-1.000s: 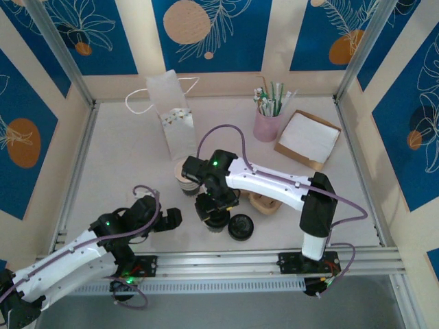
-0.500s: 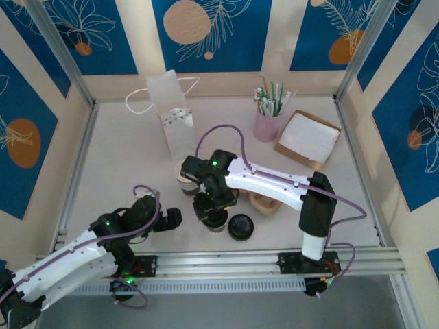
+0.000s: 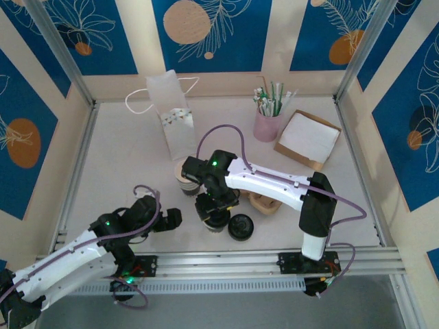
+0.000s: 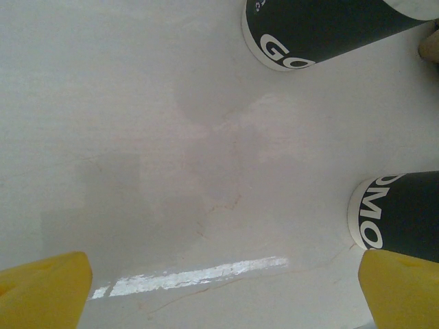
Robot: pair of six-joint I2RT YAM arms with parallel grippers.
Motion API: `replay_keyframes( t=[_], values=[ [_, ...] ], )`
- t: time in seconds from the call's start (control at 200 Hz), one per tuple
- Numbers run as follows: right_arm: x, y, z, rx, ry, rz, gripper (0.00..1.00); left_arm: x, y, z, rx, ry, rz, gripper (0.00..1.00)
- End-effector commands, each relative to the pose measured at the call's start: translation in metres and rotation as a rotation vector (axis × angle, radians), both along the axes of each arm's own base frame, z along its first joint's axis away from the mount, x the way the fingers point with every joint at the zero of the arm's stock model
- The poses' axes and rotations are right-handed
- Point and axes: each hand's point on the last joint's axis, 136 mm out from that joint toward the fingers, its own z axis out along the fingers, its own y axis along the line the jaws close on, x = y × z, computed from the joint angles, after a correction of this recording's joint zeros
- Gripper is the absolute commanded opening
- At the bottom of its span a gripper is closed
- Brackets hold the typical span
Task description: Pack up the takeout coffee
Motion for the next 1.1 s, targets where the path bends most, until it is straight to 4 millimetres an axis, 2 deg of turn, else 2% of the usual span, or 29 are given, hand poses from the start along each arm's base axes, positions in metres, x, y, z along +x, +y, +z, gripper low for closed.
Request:
replay_keyframes(
  t=[0.0, 0.615, 1.095],
  values=[
    [-0.006, -0.003, -0.006, -0.029, 0.023, -0.005, 0.73, 0.004, 0.003, 0.012, 0.011, -0.025, 0.008, 1.0],
    [-0.009, 0.006, -0.014, -0.009, 0.043, 0.01, 0.73, 0.006, 0.002, 0.013, 0.02, -0.027, 0.002, 1.0],
    [-0.014, -0.004, -0.029, -0.115, 0.042, 0.015, 0.73, 0.005, 0.003, 0.011, 0.021, -0.024, 0.008, 1.0]
  ],
)
